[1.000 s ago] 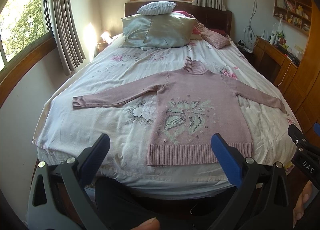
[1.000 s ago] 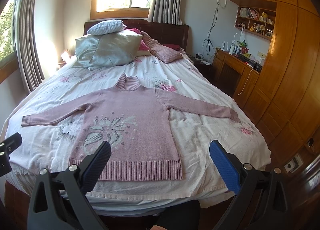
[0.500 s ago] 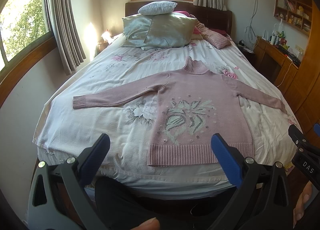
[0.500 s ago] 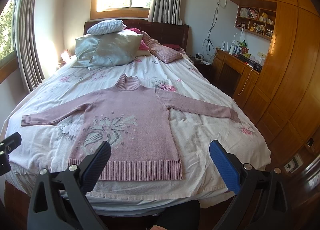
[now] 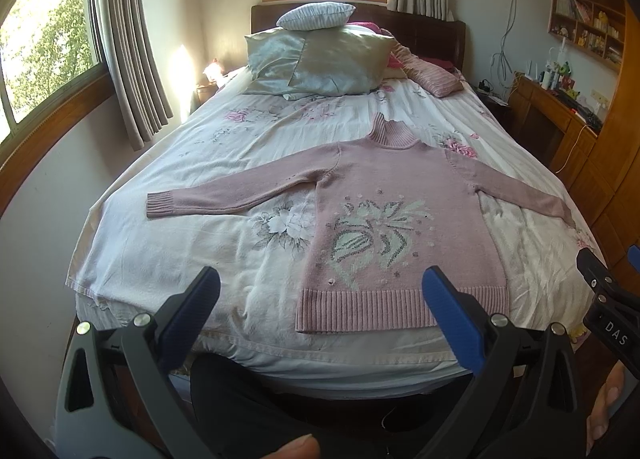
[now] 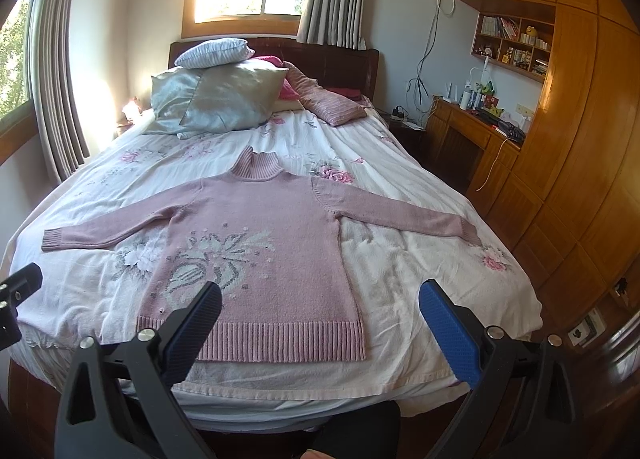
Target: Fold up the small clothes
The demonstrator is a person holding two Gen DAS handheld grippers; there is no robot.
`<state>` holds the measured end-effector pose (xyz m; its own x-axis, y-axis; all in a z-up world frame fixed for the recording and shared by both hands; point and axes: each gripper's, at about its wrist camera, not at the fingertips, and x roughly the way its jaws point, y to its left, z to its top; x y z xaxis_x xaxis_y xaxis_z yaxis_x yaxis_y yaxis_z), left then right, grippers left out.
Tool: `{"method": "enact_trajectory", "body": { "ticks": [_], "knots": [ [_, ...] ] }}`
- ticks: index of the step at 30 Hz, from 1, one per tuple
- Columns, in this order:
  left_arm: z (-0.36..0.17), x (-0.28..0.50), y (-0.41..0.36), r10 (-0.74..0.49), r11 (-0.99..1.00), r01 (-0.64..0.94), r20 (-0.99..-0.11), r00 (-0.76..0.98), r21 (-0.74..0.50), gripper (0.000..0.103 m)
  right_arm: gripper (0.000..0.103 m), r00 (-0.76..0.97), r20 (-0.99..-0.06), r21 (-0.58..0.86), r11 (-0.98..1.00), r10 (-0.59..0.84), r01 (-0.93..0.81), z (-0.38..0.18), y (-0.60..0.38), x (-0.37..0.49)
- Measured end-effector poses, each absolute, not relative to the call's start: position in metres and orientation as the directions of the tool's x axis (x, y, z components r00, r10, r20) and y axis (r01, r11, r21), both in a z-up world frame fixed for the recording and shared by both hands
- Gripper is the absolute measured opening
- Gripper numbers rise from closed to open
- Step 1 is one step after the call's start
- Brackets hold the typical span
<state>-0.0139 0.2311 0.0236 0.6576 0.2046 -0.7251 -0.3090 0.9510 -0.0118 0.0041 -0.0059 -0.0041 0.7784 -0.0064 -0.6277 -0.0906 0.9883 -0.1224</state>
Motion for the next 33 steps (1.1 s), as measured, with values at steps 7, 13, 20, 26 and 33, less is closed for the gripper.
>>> {"method": "enact_trajectory", "body": {
  "ticks": [7,13,20,26,33],
  "knots": [
    [0.02,-0.008,0.236,0.202,0.949,-0.314,-0.733,0.649,-0.016,0.1,0.099,0.774,-0.633,-0.124,0.988,-0.009,-0.09,-0.007,-0.007,0.006],
    [0.01,0.005,0.239,0.203,0.95,-0.313,-0.741,0.64,-0.009,0.1,0.099,0.764,-0.644,-0.137,0.987,-0.024,-0.085,-0.016,-0.005,0.021],
    [-0.032,0.038,0.244,-0.014,0.982,-0.12,-0.695,0.719,-0.144,0.1,0.099,0.81,-0.585,-0.088,0.988,0.051,-0.125,-0.045,-0.03,0.06],
    [-0.07,0.083,0.246,-0.119,0.973,-0.068,-0.73,0.673,-0.221,0.1,0.097,0.729,-0.682,0.061,0.998,0.065,-0.032,-0.097,-0.101,0.138],
    [-0.115,0.125,0.246,-0.303,0.904,-0.059,-0.733,0.61,-0.422,0.1,0.054,0.633,-0.744,0.402,0.9,0.213,0.17,-0.165,-0.243,0.24]
  ]
}}
